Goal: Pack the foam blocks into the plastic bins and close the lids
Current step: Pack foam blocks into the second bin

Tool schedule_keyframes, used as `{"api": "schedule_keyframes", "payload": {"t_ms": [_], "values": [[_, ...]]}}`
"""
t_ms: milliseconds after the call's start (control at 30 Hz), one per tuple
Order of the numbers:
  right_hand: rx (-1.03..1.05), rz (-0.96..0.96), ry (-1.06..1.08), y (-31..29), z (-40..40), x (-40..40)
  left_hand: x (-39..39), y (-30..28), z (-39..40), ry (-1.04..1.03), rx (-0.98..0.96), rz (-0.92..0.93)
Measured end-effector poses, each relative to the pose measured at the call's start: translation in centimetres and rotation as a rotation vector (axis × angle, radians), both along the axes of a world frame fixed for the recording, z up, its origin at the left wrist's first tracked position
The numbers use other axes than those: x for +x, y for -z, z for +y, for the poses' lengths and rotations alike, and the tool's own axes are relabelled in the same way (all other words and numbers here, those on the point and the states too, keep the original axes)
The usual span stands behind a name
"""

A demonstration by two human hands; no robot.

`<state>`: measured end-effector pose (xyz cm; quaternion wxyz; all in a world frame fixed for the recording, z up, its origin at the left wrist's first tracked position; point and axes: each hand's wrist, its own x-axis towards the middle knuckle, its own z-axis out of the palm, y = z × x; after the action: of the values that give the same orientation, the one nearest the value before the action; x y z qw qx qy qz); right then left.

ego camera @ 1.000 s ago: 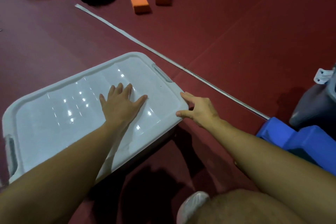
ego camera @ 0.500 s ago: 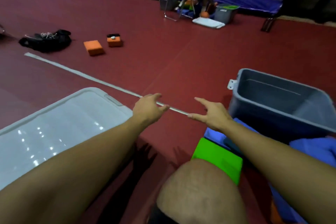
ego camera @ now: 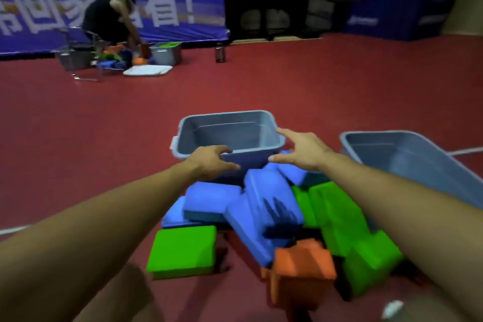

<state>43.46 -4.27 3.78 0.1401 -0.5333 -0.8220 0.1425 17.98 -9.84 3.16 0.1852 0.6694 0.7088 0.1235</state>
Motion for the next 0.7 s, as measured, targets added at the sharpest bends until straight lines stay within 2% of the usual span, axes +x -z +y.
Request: {"api": "schedule_keyframes", "payload": {"t_ms": [133, 267, 500, 700], "values": [[-0.037, -0.012, 0.134, 1.3, -0.3, 10.5, 9.7, 2.4, 2.1, 0.139, -0.047, -0.077], [-0.091, -0.027, 0.26, 5.3, -1.5, 18.9, 18.8, 5.2, 2.5, 0.306, -0.102, -0.031], [-0.222, -0.009, 0.419, 13.1, -2.1, 29.2, 30.0, 9.4, 3.2, 0.459, -0.163, -0.02], [-0.387, -0.261, 0.466, 18.3, -1.0, 32.9, 35.2, 16.2, 3.3, 0.538, -0.211, -0.116]]}}
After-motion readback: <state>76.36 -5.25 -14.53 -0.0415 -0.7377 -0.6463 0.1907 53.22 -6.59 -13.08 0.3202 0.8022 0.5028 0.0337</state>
